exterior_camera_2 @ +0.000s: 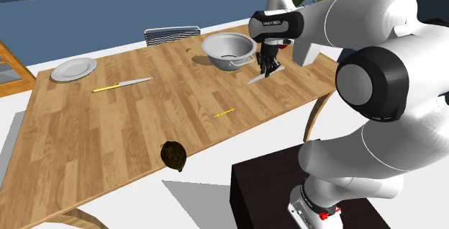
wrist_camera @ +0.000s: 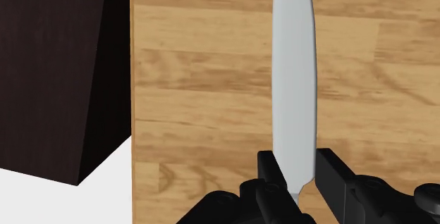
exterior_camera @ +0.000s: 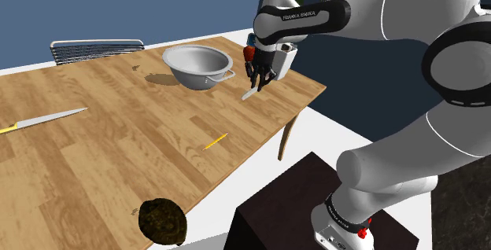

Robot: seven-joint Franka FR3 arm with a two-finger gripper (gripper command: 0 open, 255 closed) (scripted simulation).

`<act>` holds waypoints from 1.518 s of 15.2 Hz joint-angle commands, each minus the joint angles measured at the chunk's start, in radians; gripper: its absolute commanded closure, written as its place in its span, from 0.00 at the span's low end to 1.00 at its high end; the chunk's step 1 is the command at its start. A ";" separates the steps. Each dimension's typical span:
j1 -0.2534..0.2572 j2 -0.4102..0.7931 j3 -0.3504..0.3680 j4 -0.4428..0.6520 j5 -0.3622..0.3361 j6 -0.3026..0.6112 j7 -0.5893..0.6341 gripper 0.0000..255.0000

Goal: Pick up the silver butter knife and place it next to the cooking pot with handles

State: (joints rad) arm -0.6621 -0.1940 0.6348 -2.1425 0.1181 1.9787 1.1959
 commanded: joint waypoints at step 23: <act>-0.005 0.180 0.043 -0.183 -0.114 0.331 0.091 1.00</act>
State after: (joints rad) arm -0.6681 -0.0152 0.6767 -2.3165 0.0050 2.3000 1.2850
